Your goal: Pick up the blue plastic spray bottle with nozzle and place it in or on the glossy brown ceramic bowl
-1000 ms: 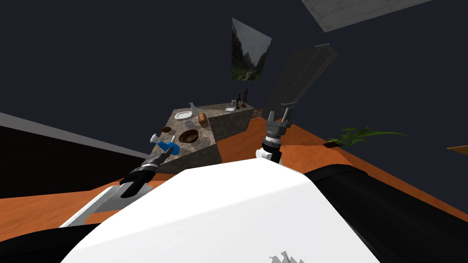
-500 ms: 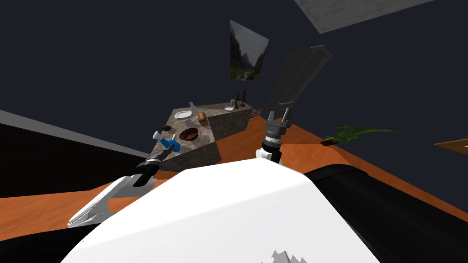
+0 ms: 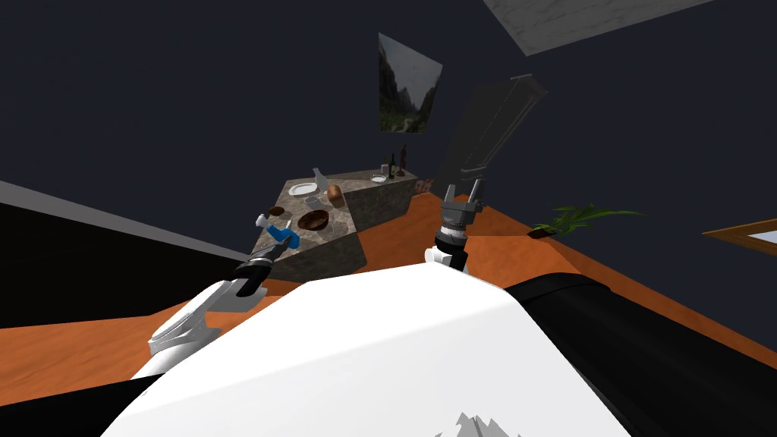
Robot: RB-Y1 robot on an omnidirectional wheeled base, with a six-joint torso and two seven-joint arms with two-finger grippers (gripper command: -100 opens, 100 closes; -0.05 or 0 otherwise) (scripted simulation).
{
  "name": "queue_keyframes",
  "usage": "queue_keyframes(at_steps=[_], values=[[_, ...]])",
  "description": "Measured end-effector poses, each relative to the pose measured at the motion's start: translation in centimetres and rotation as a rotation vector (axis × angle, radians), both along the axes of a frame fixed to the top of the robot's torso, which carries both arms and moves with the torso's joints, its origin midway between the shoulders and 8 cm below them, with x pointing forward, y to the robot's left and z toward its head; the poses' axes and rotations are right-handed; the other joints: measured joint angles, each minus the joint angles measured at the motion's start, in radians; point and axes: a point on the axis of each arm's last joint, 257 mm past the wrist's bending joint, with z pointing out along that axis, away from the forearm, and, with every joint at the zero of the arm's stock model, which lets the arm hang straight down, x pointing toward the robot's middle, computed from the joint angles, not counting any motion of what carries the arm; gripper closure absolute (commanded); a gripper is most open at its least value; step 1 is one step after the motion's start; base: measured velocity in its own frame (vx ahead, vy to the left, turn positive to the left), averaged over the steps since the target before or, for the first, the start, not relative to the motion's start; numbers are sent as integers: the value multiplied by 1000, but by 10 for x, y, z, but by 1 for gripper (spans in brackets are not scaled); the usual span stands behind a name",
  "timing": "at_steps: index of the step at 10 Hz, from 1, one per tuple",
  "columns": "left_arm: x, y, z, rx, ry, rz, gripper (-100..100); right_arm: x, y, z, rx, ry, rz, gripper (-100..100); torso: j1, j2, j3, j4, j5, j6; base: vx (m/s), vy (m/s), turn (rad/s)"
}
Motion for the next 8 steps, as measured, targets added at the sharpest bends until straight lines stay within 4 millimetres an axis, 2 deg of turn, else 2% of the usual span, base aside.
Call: queue_keyframes(at_steps=[1,3,6,7,8], values=[[3,8,-2,1,0,13,-100,0,0,0,0,0,0,0,0,-2,-1,-1,0,0,-92,-27,-85],[18,2,-7,-3,-2,-15,-100,0,0,0,0,0,0,0,-2,6,3,1,-1,0,-120,-19,-23],[37,14,-7,2,-15,9,-100,0,0,0,0,0,0,0,0,-2,-1,-1,0,0,1,8,1],[40,21,-10,3,-7,24,-100,0,0,0,0,0,0,0,0,-3,-2,-1,0,0,-125,-16,-86],[50,16,-13,4,-5,7,-100,0,0,0,0,0,0,0,-1,3,1,0,0,0,-152,-31,-50]])
